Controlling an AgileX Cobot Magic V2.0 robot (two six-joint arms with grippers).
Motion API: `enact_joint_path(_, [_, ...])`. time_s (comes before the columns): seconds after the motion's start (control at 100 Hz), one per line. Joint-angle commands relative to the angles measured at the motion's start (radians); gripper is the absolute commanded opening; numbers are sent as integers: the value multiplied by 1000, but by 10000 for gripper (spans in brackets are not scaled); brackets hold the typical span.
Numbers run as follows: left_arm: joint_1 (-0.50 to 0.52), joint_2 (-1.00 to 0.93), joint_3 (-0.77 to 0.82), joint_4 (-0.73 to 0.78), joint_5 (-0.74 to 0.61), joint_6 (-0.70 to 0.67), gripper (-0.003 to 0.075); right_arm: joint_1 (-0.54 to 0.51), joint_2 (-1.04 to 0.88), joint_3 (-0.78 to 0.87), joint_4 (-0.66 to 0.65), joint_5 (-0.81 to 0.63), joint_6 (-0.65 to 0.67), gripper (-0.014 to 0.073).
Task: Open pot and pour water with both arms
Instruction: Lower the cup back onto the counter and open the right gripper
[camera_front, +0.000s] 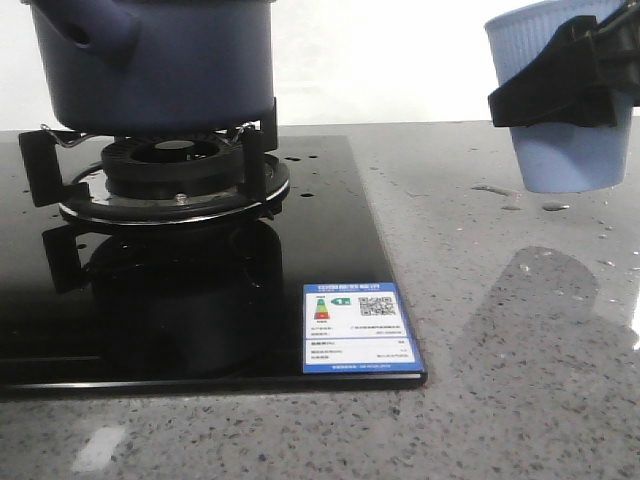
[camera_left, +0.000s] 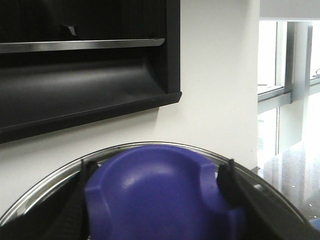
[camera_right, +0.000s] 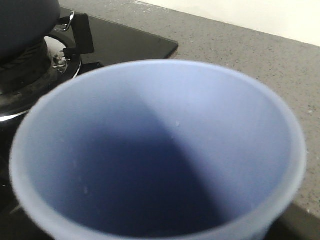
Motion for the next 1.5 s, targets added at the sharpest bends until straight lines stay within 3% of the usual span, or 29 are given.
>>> enact_joint_path(0.0, [-10, -15, -34, -49, 48, -8, 283, -4, -16, -25, 17, -60, -6, 260])
enact_joint_path(0.07, [-10, -15, -34, -49, 56, -8, 283, -4, -16, -25, 17, -62, -6, 296])
enact_joint_path(0.22, [-10, -15, -34, -49, 72, -8, 283, -4, -16, -25, 17, -64, -6, 484])
enact_joint_path(0.34, [-10, -15, -32, -49, 79, -8, 283, -4, -16, -25, 17, -64, -6, 568])
enact_joint_path(0.56, [-10, -15, -5, -49, 119, -8, 283, -4, -19, -25, 17, -64, -6, 573])
enact_joint_path(0.78, [-10, -5, 28, -49, 124, -8, 283, -4, -145, -25, 17, -64, -6, 573])
enact_joint_path(1.05, [-84, 135, 26, -49, 73, -8, 283, -4, -291, -25, 17, -64, 18, 565])
enact_joint_path(1.17, [-95, 208, 26, -49, 66, -4, 283, -4, -345, -25, 17, -64, 75, 423])
enact_joint_path(1.29, [-97, 270, 22, -52, 64, 26, 283, -4, -390, -25, 17, -57, 76, 76])
enact_joint_path(1.36, [-97, 300, 9, -58, 64, 32, 283, -4, -395, -25, 17, -37, 73, -76])
enact_joint_path(1.49, [-97, 344, -25, -76, 65, 47, 283, -4, -365, -25, 13, -23, 73, -66])
